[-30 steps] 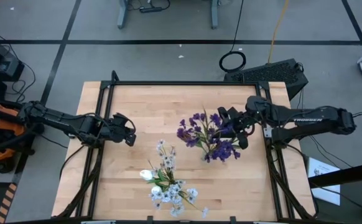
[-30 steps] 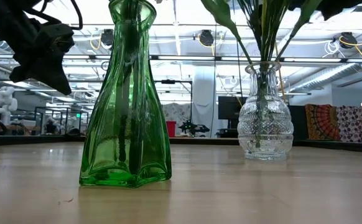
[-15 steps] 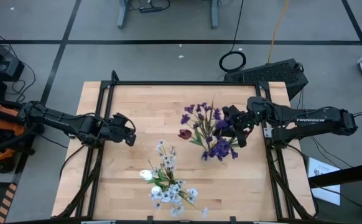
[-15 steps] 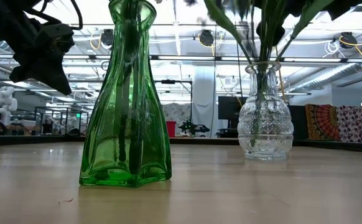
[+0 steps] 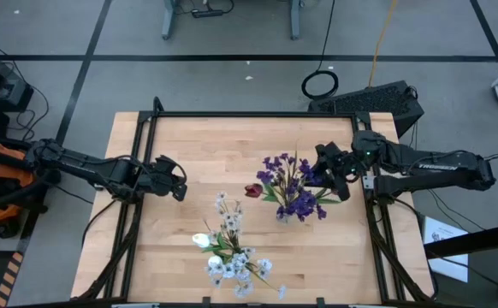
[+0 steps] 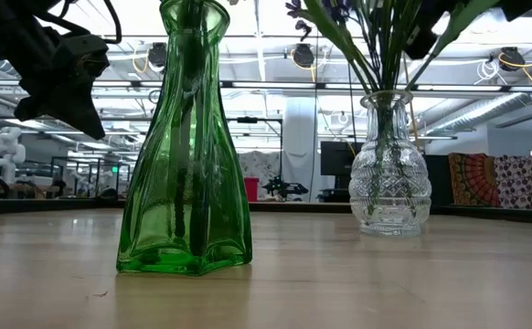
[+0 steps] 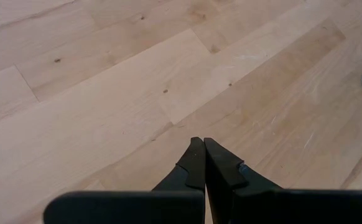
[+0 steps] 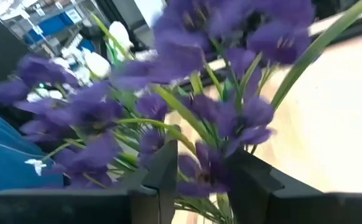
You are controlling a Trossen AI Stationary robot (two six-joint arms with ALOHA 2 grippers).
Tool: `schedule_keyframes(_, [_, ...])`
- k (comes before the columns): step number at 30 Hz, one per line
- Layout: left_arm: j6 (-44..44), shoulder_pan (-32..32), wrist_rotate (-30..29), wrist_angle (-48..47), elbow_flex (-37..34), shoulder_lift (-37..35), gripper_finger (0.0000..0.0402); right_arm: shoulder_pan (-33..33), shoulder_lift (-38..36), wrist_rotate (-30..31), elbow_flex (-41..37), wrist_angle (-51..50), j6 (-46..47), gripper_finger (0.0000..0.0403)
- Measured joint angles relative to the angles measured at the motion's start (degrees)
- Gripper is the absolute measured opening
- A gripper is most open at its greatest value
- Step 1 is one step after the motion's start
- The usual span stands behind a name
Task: Sort flowers into vase by color
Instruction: Put the violet flowers into the transparent vase
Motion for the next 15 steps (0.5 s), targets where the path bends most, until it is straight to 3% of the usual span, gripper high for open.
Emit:
schedule_keyframes(11, [0.0, 0.0, 0.0, 0.0, 0.0, 0.0, 0.0, -3.3, -6.8, 0.3, 0.0, 0.0, 0.0, 0.0114])
schedule_keyframes(15, [-0.1, 0.0, 0.0, 0.0, 0.0, 0.0, 0.0, -4.1, -8.6, 4.9, 0.0, 0.0, -0.1, 0.0114])
